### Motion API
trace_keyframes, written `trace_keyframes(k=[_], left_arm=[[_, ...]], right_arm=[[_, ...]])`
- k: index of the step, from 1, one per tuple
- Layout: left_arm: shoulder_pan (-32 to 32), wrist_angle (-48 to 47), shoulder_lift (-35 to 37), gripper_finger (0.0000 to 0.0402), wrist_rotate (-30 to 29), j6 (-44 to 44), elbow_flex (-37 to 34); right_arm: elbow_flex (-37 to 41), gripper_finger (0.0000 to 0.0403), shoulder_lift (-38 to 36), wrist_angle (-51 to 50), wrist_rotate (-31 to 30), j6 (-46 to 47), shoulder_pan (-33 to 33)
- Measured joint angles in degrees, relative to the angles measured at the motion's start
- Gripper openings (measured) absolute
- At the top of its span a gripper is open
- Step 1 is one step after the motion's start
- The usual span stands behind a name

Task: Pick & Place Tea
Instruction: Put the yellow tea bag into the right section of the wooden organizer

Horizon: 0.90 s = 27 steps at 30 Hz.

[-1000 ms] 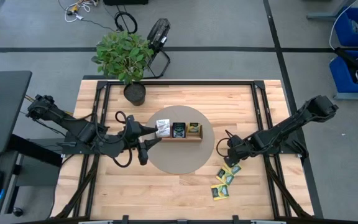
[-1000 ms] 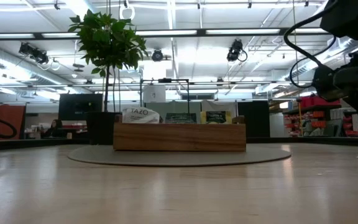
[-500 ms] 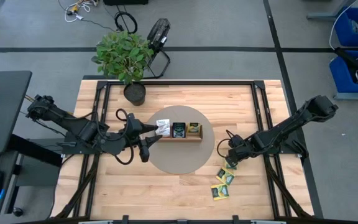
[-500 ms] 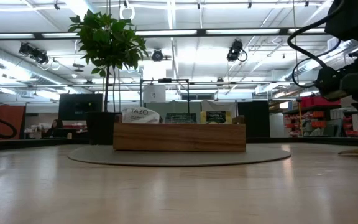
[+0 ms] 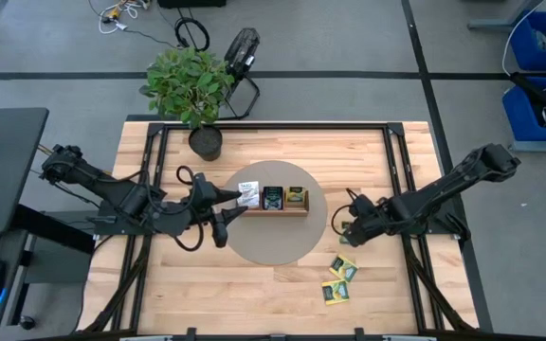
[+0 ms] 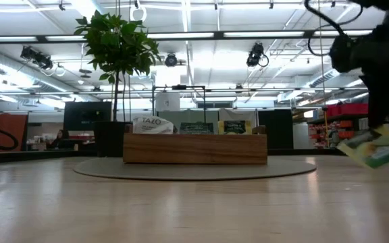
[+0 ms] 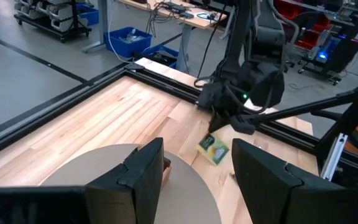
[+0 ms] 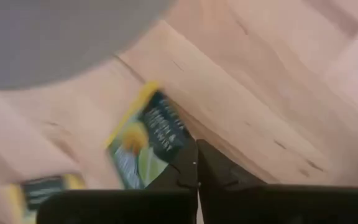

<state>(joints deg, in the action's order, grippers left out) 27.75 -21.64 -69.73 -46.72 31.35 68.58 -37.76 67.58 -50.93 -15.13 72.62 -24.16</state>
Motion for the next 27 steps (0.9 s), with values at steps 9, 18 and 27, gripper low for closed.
trace_keyframes(k=[9, 18, 27], left_arm=[[0.0, 0.4, 0.0, 0.0197, 2.1, 0.0, 0.0], [0.0, 0.4, 0.0, 0.0197, 3.5, 0.0, 0.0], [0.0, 0.7, 0.0, 0.0197, 3.6, 0.9, 0.0]], right_arm=[[-10.4, 0.0, -0.4, -6.2, -8.4, -5.6, 0.0], [-20.5, 0.0, -0.4, -4.0, -16.5, -18.3, 0.9], [-21.2, 0.0, -0.4, 11.1, -17.4, -34.9, 4.7]])
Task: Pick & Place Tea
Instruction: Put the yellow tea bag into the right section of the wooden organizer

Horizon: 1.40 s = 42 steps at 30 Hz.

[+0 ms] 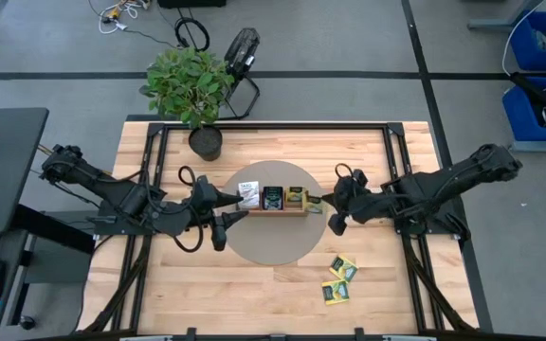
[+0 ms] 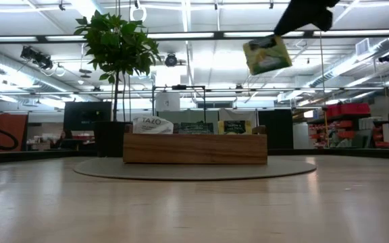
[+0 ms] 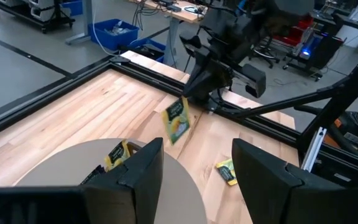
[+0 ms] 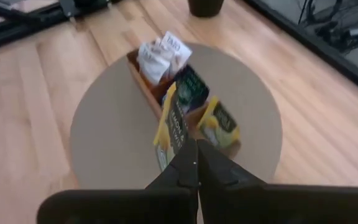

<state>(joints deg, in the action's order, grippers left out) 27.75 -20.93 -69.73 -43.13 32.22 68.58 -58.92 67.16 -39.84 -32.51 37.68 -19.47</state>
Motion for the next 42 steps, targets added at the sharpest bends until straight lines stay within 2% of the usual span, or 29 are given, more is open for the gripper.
trace_keyframes(k=[8, 16, 23, 29, 42], left_arm=[[0.2, 0.0, 0.0, 0.0197, 0.2, 0.3, 0.0], [0.2, 0.1, 0.0, 0.0197, 2.5, 1.7, 0.0], [0.2, 0.3, 0.0, 0.0197, 2.6, 1.7, 0.0], [0.2, 1.5, 0.0, 0.0197, 2.6, 1.6, 0.0], [0.2, 2.7, 0.0, 0.0197, 2.5, 1.6, 0.0]], right_arm=[[0.9, 0.0, 0.0, 7.4, 7.1, -10.0, 6.6], [1.7, 0.0, 0.0, 10.2, 10.4, -16.8, 11.6], [1.7, 0.0, 0.9, 12.7, 15.9, -22.0, 16.4], [3.6, 0.0, 2.1, 16.4, 20.7, -23.8, 19.7], [16.4, 0.0, 2.6, 37.1, 25.9, -21.6, 23.1]])
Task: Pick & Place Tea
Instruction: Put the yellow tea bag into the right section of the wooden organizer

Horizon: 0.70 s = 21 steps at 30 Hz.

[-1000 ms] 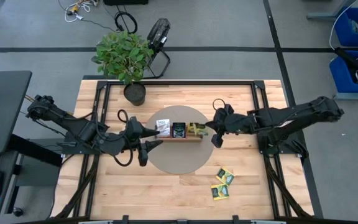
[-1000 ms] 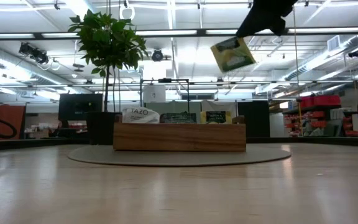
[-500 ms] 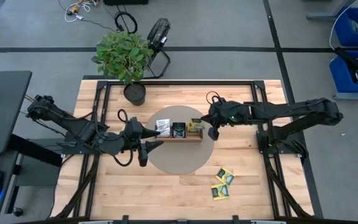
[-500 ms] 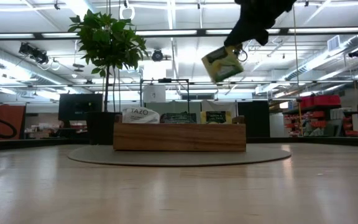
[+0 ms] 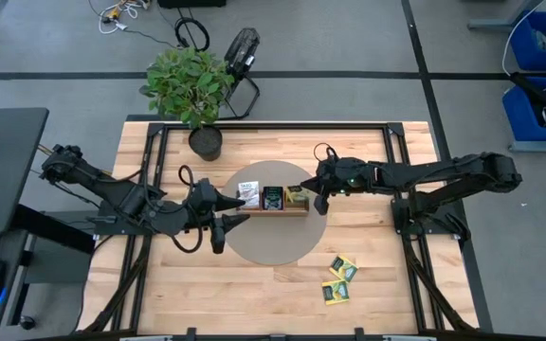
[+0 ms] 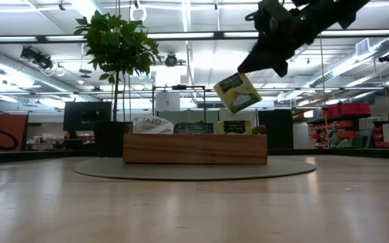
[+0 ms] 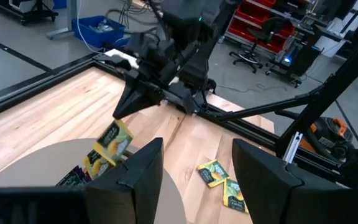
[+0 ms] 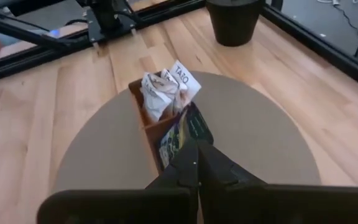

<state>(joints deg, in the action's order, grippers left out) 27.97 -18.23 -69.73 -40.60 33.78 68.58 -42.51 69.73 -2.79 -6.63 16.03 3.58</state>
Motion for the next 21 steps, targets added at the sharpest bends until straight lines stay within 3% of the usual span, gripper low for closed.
trace_keyframes(k=[21], left_arm=[[0.0, 1.2, 0.0, 0.0197, 0.0, -0.4, 0.0]], right_arm=[[10.5, 0.0, 0.0, 20.4, 3.3, 0.4, 5.0]])
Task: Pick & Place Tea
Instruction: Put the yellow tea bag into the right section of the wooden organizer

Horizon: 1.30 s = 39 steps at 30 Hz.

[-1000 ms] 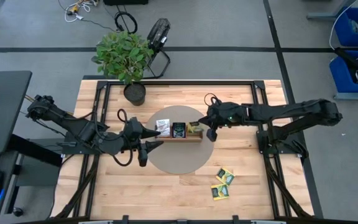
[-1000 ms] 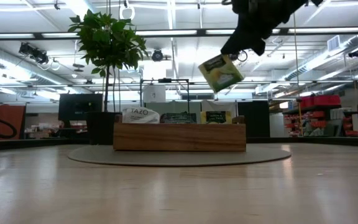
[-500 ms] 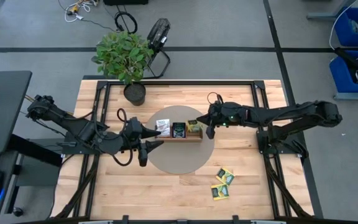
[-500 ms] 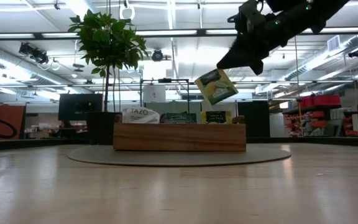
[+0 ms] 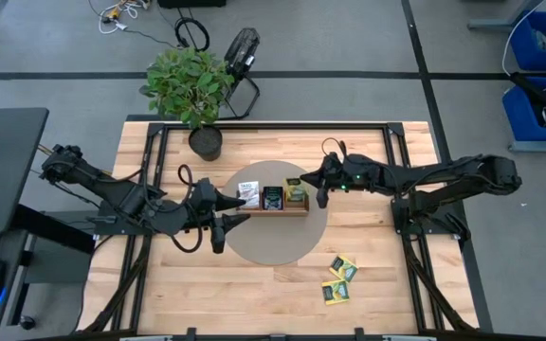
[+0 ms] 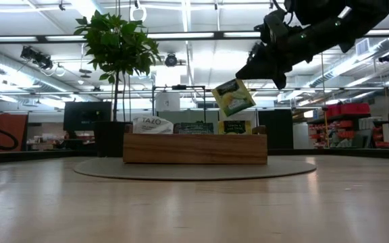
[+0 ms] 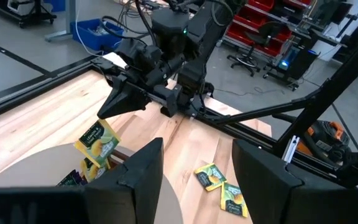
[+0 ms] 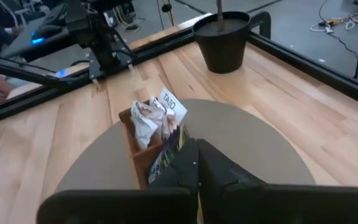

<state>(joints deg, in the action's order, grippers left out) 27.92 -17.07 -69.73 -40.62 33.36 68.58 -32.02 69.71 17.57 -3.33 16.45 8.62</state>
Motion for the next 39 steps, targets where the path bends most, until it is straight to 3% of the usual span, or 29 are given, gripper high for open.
trace_keyframes(k=[11, 39], left_arm=[[-0.5, 0.2, 0.0, 0.0197, 0.0, -0.2, 0.0], [-0.5, 0.1, 0.0, 0.0197, -0.2, -0.2, 0.0]], right_arm=[[0.9, 0.0, 5.2, 8.6, 4.0, 1.5, 0.1], [0.9, 0.0, 7.1, 6.2, 4.5, -1.8, 2.3]])
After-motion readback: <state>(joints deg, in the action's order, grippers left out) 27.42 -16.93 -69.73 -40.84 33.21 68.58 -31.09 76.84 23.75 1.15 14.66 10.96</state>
